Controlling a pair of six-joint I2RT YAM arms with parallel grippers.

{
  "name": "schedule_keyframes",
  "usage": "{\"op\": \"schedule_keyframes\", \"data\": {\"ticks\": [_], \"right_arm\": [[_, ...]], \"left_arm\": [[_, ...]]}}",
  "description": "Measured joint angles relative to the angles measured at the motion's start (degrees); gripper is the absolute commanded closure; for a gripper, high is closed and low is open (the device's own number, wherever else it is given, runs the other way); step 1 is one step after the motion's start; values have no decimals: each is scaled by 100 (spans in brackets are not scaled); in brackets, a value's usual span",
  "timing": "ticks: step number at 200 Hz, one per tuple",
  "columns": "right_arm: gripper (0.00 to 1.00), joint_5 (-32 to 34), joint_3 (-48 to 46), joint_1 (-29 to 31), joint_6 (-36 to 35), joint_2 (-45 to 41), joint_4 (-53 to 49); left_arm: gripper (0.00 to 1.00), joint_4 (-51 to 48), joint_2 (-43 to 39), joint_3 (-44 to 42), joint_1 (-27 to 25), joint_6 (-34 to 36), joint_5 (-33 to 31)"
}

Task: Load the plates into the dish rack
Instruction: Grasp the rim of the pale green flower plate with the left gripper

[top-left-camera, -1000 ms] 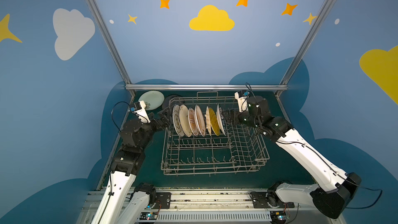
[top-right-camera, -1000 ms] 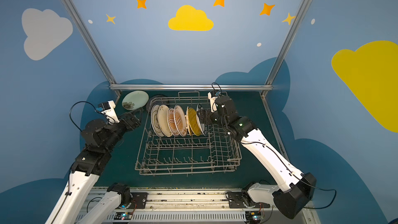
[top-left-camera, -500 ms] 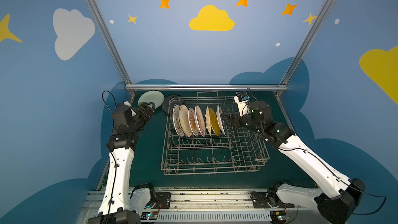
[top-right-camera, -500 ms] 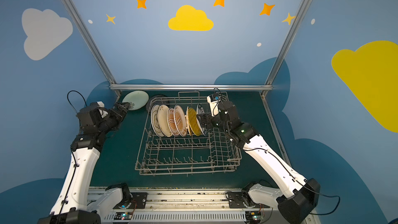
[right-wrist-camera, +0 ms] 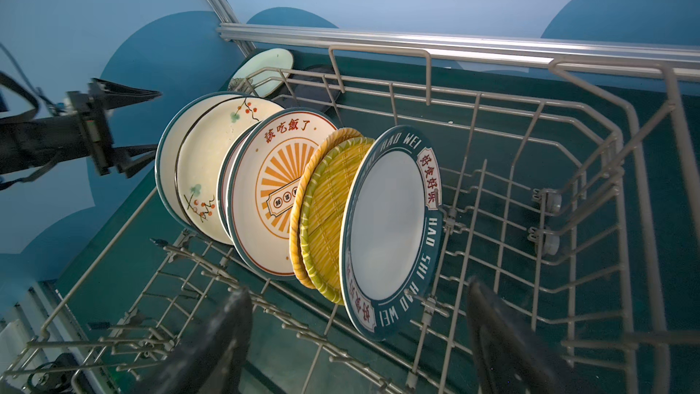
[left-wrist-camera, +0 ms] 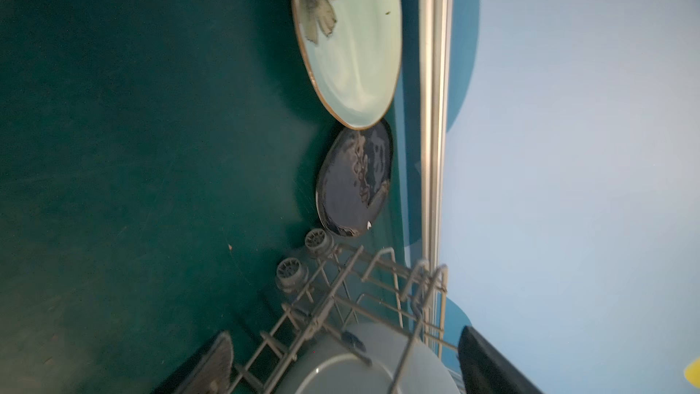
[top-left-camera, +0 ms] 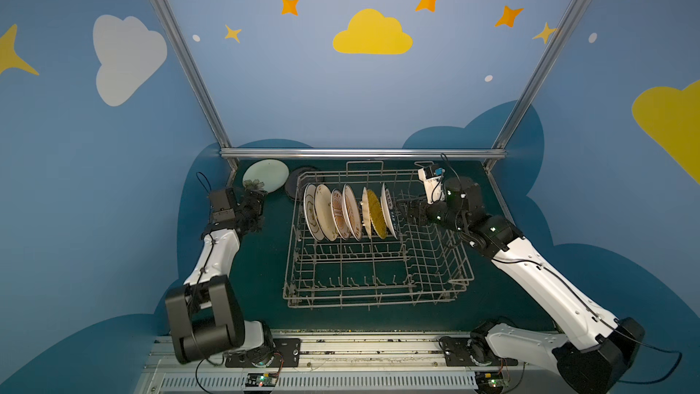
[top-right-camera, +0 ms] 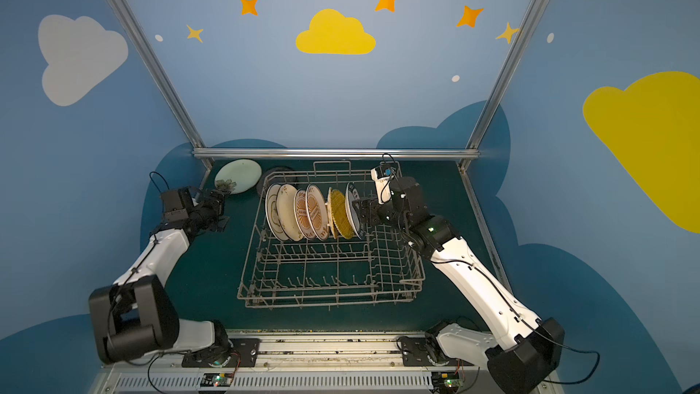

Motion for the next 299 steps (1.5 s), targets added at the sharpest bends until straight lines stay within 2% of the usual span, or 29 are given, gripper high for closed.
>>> {"op": "schedule_keyframes", "data": {"ticks": [18,51,117,188,277,299], "right_arm": [[14,-101,-66,-2,0,-85,-28],[14,-240,-203,-2,2,-299,-72],[14,-411,-297,-2,48,-442,-166],[14,-459,-310,-2,92,-520,-245],[14,-402,-310,-2,87,-636,-393],[14,-361,-310,-2,87,-684,-459]], "left_arm": [[24,494,844,216,50,-280,221],[29,1373,2157,695,107,-667,417],[35,2367,3801,1700,164,-1311,501],[46,2380,4586,2778,181,-1646,466],[72,2422,4828,2951,184,-1961,365],[75,2420,4839,2949,179,-1985,345]]}}
